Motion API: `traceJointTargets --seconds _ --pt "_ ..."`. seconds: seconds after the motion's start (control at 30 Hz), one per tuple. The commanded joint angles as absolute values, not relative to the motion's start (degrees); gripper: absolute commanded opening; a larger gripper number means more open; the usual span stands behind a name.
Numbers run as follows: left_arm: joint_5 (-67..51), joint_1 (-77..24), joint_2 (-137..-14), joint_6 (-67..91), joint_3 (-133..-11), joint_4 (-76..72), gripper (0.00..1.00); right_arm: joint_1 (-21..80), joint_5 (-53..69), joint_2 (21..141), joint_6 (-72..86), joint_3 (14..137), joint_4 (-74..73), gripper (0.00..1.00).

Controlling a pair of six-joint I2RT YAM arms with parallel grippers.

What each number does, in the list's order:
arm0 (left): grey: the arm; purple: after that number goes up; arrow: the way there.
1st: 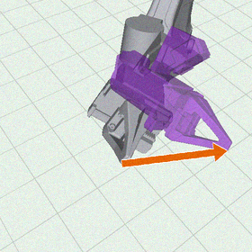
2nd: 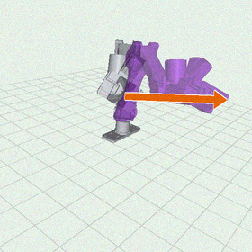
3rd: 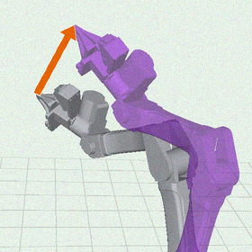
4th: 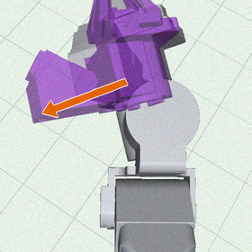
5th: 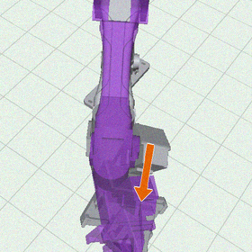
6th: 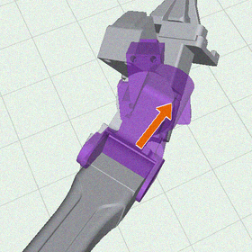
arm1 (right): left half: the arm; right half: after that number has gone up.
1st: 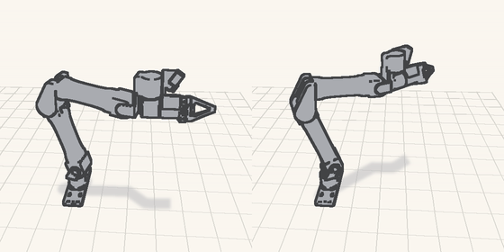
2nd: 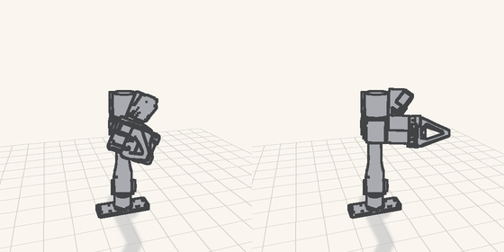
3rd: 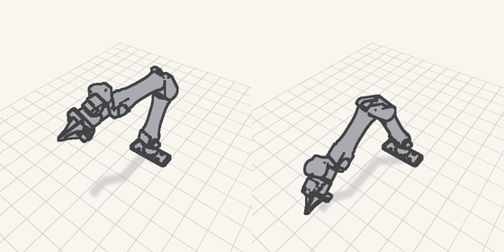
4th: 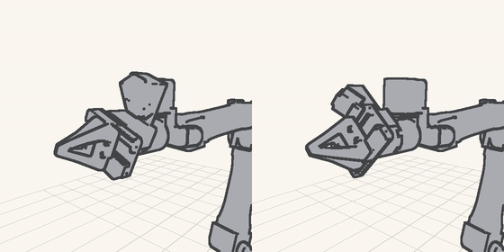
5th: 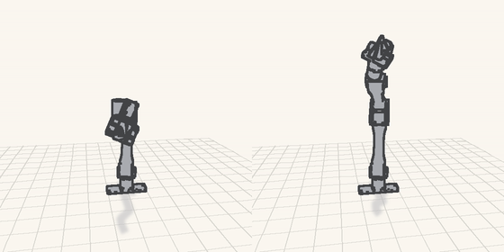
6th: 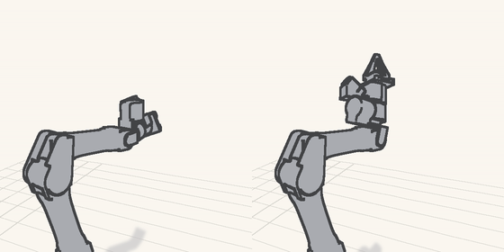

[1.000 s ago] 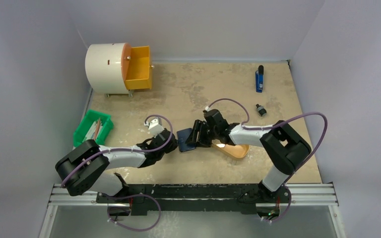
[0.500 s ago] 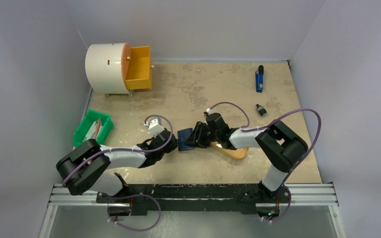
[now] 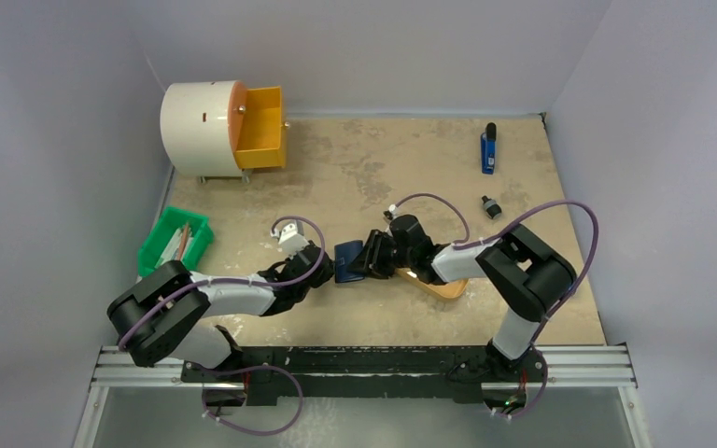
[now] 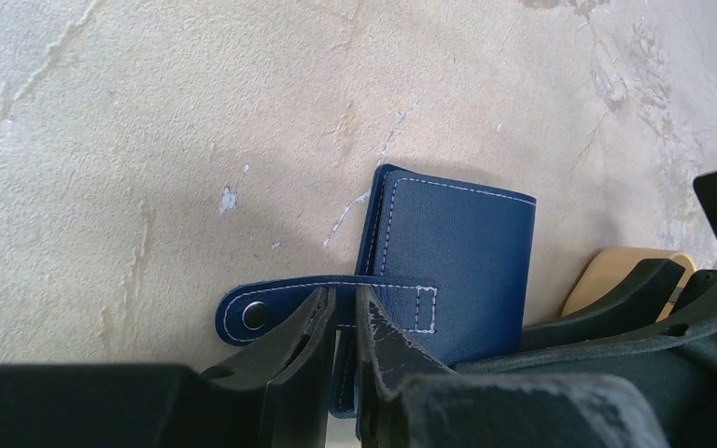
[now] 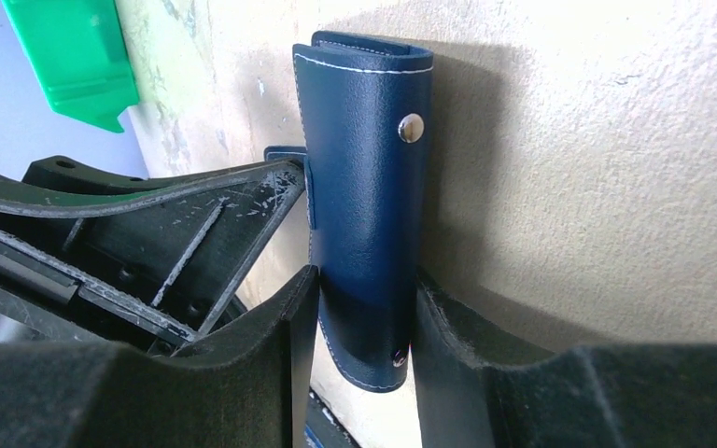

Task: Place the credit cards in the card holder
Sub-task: Close the card holder at the center of the board.

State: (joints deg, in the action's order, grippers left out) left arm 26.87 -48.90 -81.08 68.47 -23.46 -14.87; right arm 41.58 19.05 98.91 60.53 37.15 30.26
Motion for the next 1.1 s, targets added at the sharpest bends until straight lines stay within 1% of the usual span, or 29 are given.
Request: traceJointTargets --seconds 0.0,0.07,0.13,0.2,0.3,0.4,0.47,0.53,0.7,0.77,0.8,0.87,0.97,1.07 --pt "25.31 -48.63 -84.07 68.64 -20.82 -7.63 0.15 41.90 22.32 99.85 61.60 37.29 36.79 0.41" --pt "25.25 -48.61 -84.19 68.71 -20.81 -7.60 0.14 41.99 22.79 100.29 61.56 37.59 37.01 0.41" --pt "25.22 -48.65 -84.20 68.73 -20.74 -7.69 0.14 42.14 23.06 100.74 61.41 37.94 36.95 0.37" --pt "25.15 -48.68 -84.17 68.65 -20.74 -7.60 0.14 42.24 23.27 100.94 61.35 38.14 36.94 0.29" --pt "25.14 -48.67 -83.84 68.64 -20.79 -7.37 0.14 42.20 23.63 100.72 60.79 38.39 36.96 0.13" --pt "25.54 -48.62 -81.85 68.49 -21.20 -5.98 0.14 42.43 23.09 99.04 58.39 39.15 33.74 0.00" --pt "26.34 -48.65 -78.65 68.19 -22.06 -2.97 0.16 42.57 21.64 96.71 55.44 40.45 28.96 0.00" --pt "27.80 -48.62 -74.04 67.68 -23.62 2.22 0.20 42.77 19.68 93.41 51.37 42.33 22.90 0.00" --pt "34.62 -48.66 -58.51 65.48 -32.45 18.60 0.39 42.98 10.90 84.37 37.56 51.26 3.57 0.00" --pt "39.17 -48.63 -52.97 64.02 -37.61 24.55 0.44 43.38 6.05 80.68 29.20 56.13 -4.03 0.00" --pt "41.05 -48.61 -50.59 63.06 -40.15 26.89 0.46 43.85 3.00 79.32 26.79 58.60 -7.17 0.00" --pt "44.05 -48.65 -47.12 60.26 -45.41 30.14 0.47 45.94 -4.87 77.43 16.34 64.27 -12.64 0.00" --pt "46.60 -48.66 -44.32 56.79 -53.12 31.59 0.49 51.74 -20.12 75.92 1.63 70.79 -14.94 0.00" --pt "44.09 -48.67 -44.16 52.67 -59.46 28.61 0.52 56.94 -34.33 74.79 -17.72 71.87 -6.92 0.00"
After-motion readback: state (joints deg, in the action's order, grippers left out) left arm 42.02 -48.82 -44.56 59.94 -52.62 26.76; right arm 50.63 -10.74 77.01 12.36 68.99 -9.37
